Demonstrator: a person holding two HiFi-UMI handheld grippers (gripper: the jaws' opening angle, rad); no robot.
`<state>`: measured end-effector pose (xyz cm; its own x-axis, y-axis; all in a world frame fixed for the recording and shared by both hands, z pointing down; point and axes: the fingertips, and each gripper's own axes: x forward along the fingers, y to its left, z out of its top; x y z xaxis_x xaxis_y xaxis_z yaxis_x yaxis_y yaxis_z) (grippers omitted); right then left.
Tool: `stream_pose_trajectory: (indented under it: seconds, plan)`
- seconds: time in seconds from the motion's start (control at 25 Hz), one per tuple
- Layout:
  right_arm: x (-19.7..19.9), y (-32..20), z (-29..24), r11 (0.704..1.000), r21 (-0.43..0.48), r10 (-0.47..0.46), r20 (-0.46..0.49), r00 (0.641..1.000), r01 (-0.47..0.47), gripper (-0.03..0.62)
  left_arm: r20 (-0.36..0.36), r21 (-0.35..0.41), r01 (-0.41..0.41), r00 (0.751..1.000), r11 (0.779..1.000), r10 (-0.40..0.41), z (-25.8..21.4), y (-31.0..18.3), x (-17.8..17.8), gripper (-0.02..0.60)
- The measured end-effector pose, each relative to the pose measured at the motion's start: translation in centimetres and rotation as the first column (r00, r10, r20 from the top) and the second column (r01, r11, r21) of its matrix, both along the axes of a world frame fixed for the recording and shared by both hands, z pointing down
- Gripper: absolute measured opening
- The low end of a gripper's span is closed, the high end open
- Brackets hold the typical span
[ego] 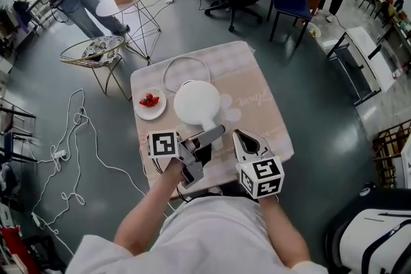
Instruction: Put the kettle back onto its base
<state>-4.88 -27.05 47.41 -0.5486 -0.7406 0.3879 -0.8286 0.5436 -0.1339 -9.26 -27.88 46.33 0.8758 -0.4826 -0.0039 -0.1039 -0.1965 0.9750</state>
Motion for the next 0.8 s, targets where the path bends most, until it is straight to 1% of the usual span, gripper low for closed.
stream_pose_trajectory:
  seconds: [0.16,0.32,0.56,0.8]
  plan:
    - [-0.2,0.1,-0.3,1.0,0.002,-0.005,0.001,1.0,0.005,0.005,0.021,-0.009,0.002,1.0,1.0,-0.002,0.2,0.1,-0.1,0.222]
    - [-0.3,0.0,-0.3,1.0,0.001,-0.01,0.0,1.0,0.01,0.005,0.036,0.001,-0.003,0.999,1.0,0.003,0.4,0.0,-0.1,0.222]
    - [-0.2,0.6,-0.4,1.0,0.001,-0.01,-0.005,1.0,0.01,0.005,0.091,0.03,-0.029,0.995,0.999,0.026,1.2,0.5,0.5,0.222]
    - [0.9,1.0,-0.2,1.0,-0.005,0.0,-0.011,1.0,0.0,0.005,0.078,0.036,-0.018,0.997,0.999,0.015,1.4,0.5,0.9,0.222]
